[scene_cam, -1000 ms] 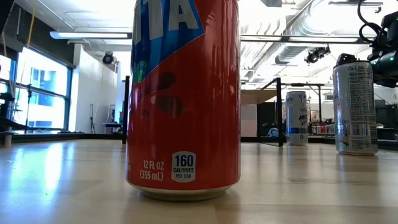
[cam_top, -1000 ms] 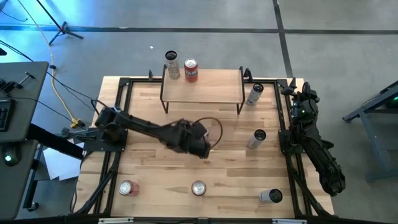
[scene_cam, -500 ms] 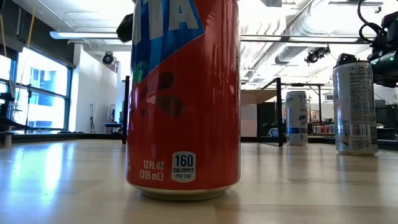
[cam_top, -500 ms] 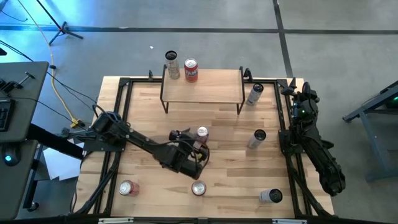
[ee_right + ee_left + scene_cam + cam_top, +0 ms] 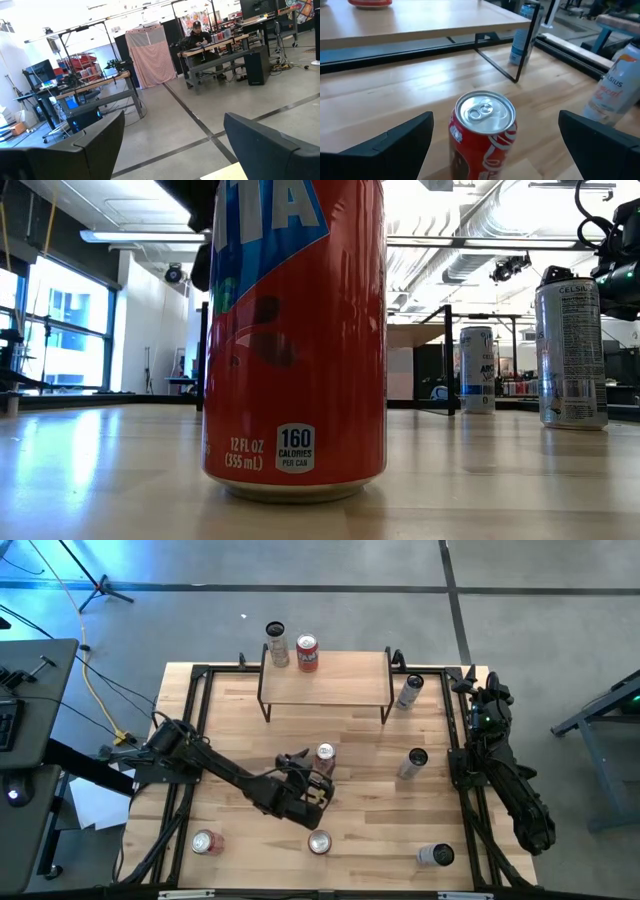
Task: Place canned beverage on shelf
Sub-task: Put the red and white soda can on the shelf
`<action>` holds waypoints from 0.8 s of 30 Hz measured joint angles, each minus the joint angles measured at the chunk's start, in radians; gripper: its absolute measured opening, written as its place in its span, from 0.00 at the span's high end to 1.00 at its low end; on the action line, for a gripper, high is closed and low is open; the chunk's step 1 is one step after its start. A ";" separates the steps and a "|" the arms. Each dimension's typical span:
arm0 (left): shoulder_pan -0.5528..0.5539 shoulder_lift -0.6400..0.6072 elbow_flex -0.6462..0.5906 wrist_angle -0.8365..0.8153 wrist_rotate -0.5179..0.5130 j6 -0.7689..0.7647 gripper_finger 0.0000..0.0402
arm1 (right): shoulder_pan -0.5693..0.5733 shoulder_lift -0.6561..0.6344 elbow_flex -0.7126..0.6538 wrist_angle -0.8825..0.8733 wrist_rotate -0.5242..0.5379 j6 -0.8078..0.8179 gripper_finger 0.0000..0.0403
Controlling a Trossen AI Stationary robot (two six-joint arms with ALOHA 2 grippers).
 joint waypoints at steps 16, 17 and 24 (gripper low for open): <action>0.062 0.000 -0.199 0.566 0.034 0.391 0.00 | 0.000 0.000 0.000 0.000 0.000 0.000 0.19; 0.071 0.000 -0.199 0.566 0.046 0.391 0.00 | 0.000 0.000 0.000 0.000 0.000 0.000 0.19; 0.138 0.000 -0.199 0.566 0.149 0.406 0.00 | 0.000 0.000 0.000 0.000 0.000 0.000 0.19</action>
